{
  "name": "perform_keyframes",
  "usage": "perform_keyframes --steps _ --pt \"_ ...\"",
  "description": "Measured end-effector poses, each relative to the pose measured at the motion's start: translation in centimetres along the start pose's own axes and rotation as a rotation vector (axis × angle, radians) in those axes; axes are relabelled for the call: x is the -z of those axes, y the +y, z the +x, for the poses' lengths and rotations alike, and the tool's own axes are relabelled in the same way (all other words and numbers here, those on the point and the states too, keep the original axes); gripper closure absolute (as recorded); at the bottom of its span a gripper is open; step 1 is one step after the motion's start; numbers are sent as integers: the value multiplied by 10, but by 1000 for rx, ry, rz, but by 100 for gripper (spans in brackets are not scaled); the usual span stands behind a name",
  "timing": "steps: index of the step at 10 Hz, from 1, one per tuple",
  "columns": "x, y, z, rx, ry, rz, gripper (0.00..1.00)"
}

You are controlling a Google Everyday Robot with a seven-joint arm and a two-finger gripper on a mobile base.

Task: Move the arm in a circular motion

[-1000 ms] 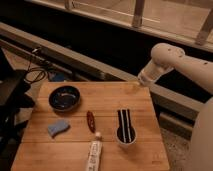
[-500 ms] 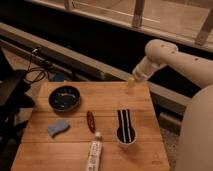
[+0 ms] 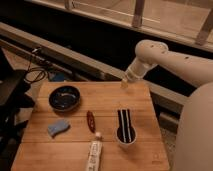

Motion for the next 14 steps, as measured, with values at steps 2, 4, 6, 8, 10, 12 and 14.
perform_keyframes --steps 2,4,6,8,10,12,14 --pt "-1 7 -4 20 9 8 20" --pt "-2 12 -7 39 21 16 20" --pt "-6 24 -27 84 27 25 20" --pt "-6 27 -34 116 43 33 20" --pt "-7 31 -44 136 47 40 20" --pt "-1 31 -38 143 54 52 20" --pt "0 37 -40 166 59 60 20"
